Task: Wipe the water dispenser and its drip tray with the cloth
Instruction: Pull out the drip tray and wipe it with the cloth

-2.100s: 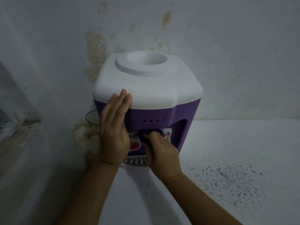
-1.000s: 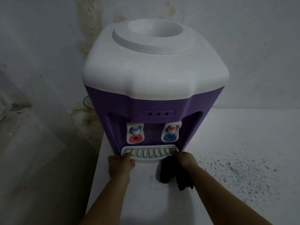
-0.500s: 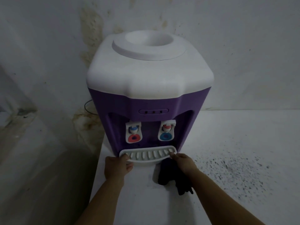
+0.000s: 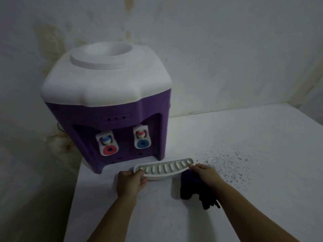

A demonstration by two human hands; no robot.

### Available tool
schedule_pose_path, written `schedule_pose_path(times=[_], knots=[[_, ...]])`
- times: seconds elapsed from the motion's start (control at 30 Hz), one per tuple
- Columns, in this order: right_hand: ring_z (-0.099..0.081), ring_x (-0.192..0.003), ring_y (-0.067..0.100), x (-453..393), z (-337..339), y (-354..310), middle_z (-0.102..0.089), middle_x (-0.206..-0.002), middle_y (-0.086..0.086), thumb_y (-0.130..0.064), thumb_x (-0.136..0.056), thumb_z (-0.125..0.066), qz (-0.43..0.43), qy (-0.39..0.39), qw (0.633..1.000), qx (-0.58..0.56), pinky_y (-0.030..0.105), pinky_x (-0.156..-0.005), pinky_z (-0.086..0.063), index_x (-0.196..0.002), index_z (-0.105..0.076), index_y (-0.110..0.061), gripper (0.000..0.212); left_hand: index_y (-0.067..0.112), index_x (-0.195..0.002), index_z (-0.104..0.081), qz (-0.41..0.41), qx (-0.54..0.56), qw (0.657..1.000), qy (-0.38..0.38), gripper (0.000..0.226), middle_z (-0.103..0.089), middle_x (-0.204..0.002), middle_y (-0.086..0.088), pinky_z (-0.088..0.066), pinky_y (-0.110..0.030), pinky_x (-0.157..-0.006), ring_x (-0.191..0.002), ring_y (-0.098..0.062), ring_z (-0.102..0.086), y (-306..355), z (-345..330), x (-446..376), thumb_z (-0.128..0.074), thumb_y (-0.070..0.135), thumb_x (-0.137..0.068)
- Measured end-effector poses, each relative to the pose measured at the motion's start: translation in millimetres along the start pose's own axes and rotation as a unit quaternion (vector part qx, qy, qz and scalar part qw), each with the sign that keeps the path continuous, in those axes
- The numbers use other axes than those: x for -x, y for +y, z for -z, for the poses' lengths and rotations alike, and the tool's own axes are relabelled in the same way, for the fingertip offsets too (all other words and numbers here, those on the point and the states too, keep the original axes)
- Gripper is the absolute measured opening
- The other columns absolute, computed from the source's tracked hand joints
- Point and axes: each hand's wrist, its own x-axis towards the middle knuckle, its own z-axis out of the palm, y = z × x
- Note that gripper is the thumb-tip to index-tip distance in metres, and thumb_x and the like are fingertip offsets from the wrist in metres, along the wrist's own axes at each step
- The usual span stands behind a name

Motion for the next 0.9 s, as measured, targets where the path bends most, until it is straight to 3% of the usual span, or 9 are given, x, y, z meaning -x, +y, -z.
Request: schedule_pose_path(times=[0.03, 0.13, 0.3, 0.43, 0.57, 0.67, 0.8, 0.9], knots=[[-0.065, -0.094, 0.02, -1.3, 13.4, 2.9, -0.069, -0.109, 0.006, -0.036, -0.087, -0.064, -0.003, 0.007, 1.0, -0.003, 0.021, -0.077, -0.048, -0.11, -0.068, -0.008, 0.036, -0.009, -0.099, -0.066, -0.001, -0.006, 1.0, -0.005, 0.018, -0.069, -0.084, -0.02, -0.056, -0.031, -0.065, -0.074, -0.026, -0.067, -2.8, -12.9, 3.8, -0.062, -0.001, -0.084], [-0.065, -0.09, 0.02, -8.5, 54.1, 10.9, -0.07, -0.104, 0.005, -0.036, -0.087, -0.065, -0.007, 0.013, 1.0, -0.014, 0.026, -0.075, -0.049, -0.098, -0.069, -0.012, 0.027, -0.007, -0.097, -0.065, 0.005, -0.003, 1.0, -0.018, 0.016, -0.068, -0.083, -0.021, -0.056, -0.028, -0.06, -0.073, -0.025, -0.067, -10.5, -52.8, 14.7, -0.063, -0.001, -0.083], [-0.063, -0.078, 0.012, -25.6, 132.1, 22.9, -0.07, -0.095, 0.002, -0.035, -0.087, -0.065, -0.001, 0.019, 1.0, 0.005, 0.017, -0.057, -0.044, -0.098, -0.071, -0.009, 0.029, -0.005, -0.091, -0.062, 0.036, -0.005, 0.999, -0.004, 0.01, -0.065, -0.077, -0.017, -0.056, -0.028, -0.055, -0.069, -0.025, -0.065, -33.3, -127.6, 35.0, -0.064, -0.003, -0.081], [-0.063, -0.093, 0.021, -44.4, 193.4, 34.4, -0.069, -0.107, 0.005, -0.036, -0.088, -0.064, -0.007, 0.01, 0.999, 0.033, 0.025, -0.077, -0.045, -0.105, -0.07, -0.01, 0.032, 0.0, -0.082, -0.061, 0.041, -0.033, 0.998, 0.04, 0.007, -0.065, -0.067, -0.013, -0.053, -0.021, -0.042, -0.059, -0.023, -0.067, -55.3, -188.7, 51.3, -0.068, -0.002, -0.078], [-0.064, -0.081, 0.014, -52.2, 233.0, 39.4, -0.07, -0.094, 0.001, -0.039, -0.089, -0.061, -0.006, -0.009, 0.997, 0.074, 0.022, -0.063, -0.045, -0.09, -0.072, -0.017, 0.024, -0.004, -0.082, -0.067, 0.054, -0.058, 0.994, 0.071, 0.01, -0.068, -0.063, -0.013, -0.057, -0.029, -0.054, -0.058, -0.025, -0.068, -78.3, -228.0, 63.1, -0.069, 0.006, -0.079], [-0.066, -0.077, 0.015, -56.3, 251.8, 46.0, -0.072, -0.089, 0.001, -0.044, -0.083, -0.067, -0.018, -0.026, 0.997, 0.074, 0.02, -0.056, -0.046, -0.088, -0.073, -0.017, 0.029, 0.006, -0.062, -0.065, 0.055, -0.087, 0.99, 0.1, 0.017, -0.066, -0.049, -0.007, -0.057, -0.032, -0.06, -0.053, -0.022, -0.067, -89.4, -243.6, 71.7, -0.07, 0.011, -0.078], [-0.069, -0.085, 0.017, -57.3, 266.7, 55.4, -0.072, -0.095, 0.0, -0.041, -0.067, -0.082, -0.018, -0.046, 0.996, 0.074, 0.024, -0.069, -0.054, -0.099, -0.072, -0.019, 0.041, 0.007, -0.065, -0.065, 0.054, -0.104, 0.986, 0.119, 0.015, -0.065, -0.054, -0.005, -0.058, -0.032, -0.063, -0.055, -0.021, -0.067, -93.4, -253.6, 74.4, -0.07, 0.011, -0.079], [-0.065, -0.084, 0.014, -62.4, 275.3, 58.2, -0.07, -0.092, -0.004, -0.036, -0.067, -0.083, 0.005, -0.029, 0.987, 0.156, 0.025, -0.073, -0.053, -0.089, -0.071, -0.026, 0.027, 0.006, -0.069, -0.067, 0.046, -0.123, 0.982, 0.132, 0.015, -0.067, -0.059, -0.007, -0.053, -0.027, -0.057, -0.057, -0.021, -0.067, -94.2, -255.9, 73.7, -0.07, 0.015, -0.079]])
